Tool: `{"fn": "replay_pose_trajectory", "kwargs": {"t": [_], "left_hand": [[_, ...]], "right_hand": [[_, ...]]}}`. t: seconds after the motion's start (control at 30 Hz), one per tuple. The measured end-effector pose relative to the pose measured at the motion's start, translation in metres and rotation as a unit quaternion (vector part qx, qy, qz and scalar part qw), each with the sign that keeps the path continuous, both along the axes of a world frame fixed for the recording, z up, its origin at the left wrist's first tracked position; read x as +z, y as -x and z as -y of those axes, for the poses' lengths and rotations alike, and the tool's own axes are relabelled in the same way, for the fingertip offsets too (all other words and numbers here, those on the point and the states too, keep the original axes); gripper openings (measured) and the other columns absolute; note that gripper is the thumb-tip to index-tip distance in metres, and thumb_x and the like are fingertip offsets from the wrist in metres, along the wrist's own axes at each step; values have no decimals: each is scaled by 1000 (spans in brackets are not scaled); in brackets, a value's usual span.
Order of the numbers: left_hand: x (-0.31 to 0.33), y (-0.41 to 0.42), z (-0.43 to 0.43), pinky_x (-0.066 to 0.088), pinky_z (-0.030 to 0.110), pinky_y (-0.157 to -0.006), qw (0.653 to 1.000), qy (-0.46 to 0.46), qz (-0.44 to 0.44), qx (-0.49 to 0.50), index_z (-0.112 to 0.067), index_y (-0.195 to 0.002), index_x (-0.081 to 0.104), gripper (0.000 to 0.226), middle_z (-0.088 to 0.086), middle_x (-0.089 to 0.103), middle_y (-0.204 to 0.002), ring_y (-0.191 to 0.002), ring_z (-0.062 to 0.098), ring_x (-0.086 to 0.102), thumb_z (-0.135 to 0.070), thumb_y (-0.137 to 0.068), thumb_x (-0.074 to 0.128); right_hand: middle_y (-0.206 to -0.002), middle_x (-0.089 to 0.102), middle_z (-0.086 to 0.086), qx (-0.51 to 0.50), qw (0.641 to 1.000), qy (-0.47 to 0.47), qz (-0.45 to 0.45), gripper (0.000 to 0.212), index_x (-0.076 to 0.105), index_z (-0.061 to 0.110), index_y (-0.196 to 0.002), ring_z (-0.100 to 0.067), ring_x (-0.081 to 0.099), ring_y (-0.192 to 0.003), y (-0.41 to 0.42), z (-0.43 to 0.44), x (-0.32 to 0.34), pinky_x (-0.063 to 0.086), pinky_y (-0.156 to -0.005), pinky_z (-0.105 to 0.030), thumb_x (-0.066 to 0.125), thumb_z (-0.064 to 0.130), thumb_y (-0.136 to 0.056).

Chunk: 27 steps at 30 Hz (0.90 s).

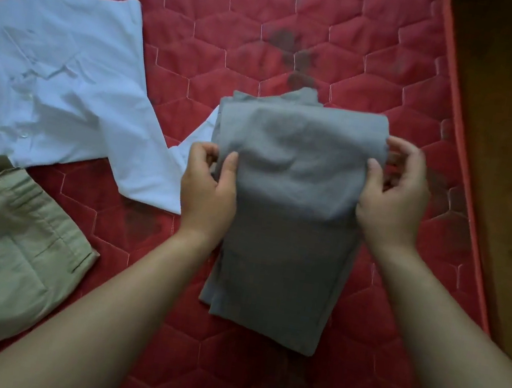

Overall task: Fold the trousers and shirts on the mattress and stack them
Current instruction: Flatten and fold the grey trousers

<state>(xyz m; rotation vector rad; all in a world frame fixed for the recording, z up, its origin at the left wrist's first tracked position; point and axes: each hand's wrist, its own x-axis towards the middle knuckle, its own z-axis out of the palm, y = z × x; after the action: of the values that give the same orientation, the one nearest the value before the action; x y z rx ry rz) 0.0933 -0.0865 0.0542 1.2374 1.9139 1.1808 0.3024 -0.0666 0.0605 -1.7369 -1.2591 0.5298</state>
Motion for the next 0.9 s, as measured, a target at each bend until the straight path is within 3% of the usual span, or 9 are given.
{"fn": "replay_pose_trajectory", "kwargs": {"t": [0.1,0.17,0.23,0.33,0.43,0.53,0.63,0.8,0.9], "left_hand": [[-15,14,-56,34,3,-62,997,70,17,2,-14,-105,46,21,-15,54,-88,-71,-5,51,-28,-93,54],[-40,22,-74,40,14,-76,974,216,42,-53,-10,-125,39,42,0,59,-110,-89,10,59,-32,-92,55],[-66,28,-70,40,25,-86,946,307,11,-106,-9,-133,33,54,7,56,-125,-109,23,57,-30,-90,59],[-89,30,-49,38,25,-92,957,259,-30,-126,-15,-136,33,56,4,54,-130,-115,22,54,-22,-88,60],[-91,30,-45,45,35,-95,981,133,-42,-137,-20,-129,44,45,1,58,-122,-108,20,57,-15,-87,60],[-88,28,-53,48,38,-87,986,88,-41,-139,-25,-125,46,43,-4,58,-108,-94,16,58,-14,-86,60],[-92,27,-48,41,25,-97,981,132,4,-139,-25,-134,38,51,-4,53,-128,-111,14,55,-16,-88,59],[-93,22,-37,25,-3,-86,980,156,1,-126,-23,-144,26,66,-14,42,-132,-104,-14,36,-16,-88,61],[-87,17,-28,27,-3,-84,983,157,21,-90,-19,-144,26,65,-18,40,-121,-99,-15,37,-13,-88,59]], "right_hand": [[-103,59,3,49,990,132,-14,44,44,13,-130,-7,56,-82,13,-67,-16,40,-74,-18,58,23,-90],[-111,58,-3,91,962,257,3,56,33,8,-139,-19,56,-102,17,-84,-40,31,-74,-16,56,30,-92],[-120,58,-5,121,945,303,20,60,33,7,-139,-21,54,-111,19,-76,-62,30,-76,-14,58,31,-91],[-128,55,-8,115,962,245,45,56,39,8,-135,-23,52,-115,23,-52,-82,39,-95,-27,63,22,-87],[-120,60,-8,79,975,182,96,46,45,11,-130,-27,52,-111,27,-42,-87,41,-96,-43,60,18,-87],[-113,63,-6,69,982,165,58,44,46,14,-128,-23,56,-104,26,-42,-87,39,-85,-24,60,20,-87],[-120,55,-8,73,980,173,60,56,42,8,-133,-21,53,-107,23,-34,-87,31,-83,-11,66,19,-84],[-131,53,-9,87,972,213,42,67,33,10,-140,-20,52,-118,28,-34,-85,32,-88,-11,68,20,-84],[-128,58,-8,82,974,211,8,62,33,11,-139,-19,56,-115,34,-31,-79,39,-90,-18,64,16,-86]]}}
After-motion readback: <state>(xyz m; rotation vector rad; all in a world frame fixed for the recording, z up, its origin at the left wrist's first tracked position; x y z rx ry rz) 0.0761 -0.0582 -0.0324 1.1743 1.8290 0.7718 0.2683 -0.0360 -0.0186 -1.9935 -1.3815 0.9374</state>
